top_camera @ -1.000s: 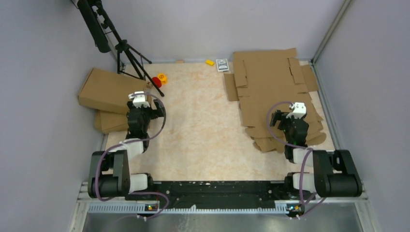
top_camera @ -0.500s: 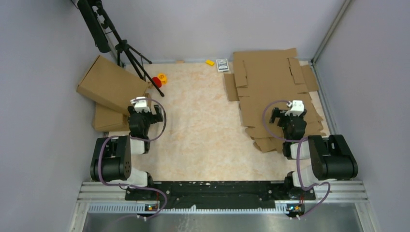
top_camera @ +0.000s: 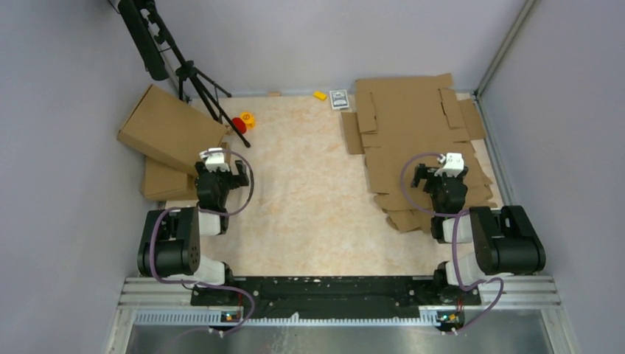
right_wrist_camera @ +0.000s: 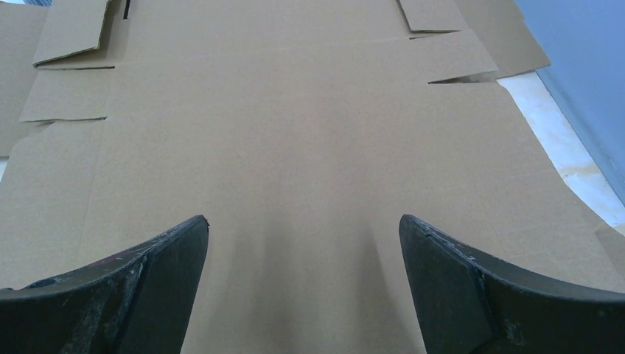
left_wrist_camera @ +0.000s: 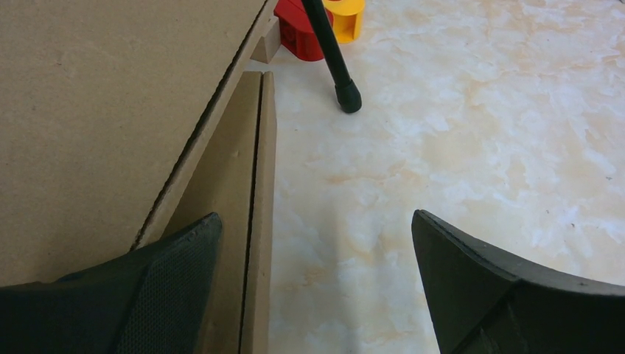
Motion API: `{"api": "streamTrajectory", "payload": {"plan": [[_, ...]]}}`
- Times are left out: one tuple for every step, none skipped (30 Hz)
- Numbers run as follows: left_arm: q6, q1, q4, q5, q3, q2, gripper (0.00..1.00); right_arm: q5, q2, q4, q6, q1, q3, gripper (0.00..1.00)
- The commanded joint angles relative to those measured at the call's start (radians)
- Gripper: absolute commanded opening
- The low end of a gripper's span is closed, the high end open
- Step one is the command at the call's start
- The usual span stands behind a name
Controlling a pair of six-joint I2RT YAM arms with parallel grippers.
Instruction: Fold the paper box
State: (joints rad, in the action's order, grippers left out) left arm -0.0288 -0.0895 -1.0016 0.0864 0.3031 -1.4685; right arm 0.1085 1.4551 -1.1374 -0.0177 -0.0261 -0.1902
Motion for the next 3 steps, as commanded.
{"api": "streamTrajectory", "payload": {"plan": [[0.009,-0.006,-0.026,0.008,0.009,0.007,0.99,0.004,0.001,-0.063,0.010,-0.012,-0.002,0.99],[0.008,-0.006,-0.027,0.007,0.007,0.009,0.99,0.004,0.001,-0.062,0.009,-0.011,-0.001,0.99],[0.007,-0.006,-0.028,0.006,0.008,0.010,0.99,0.004,0.001,-0.062,0.009,-0.012,-0.001,0.99]]}}
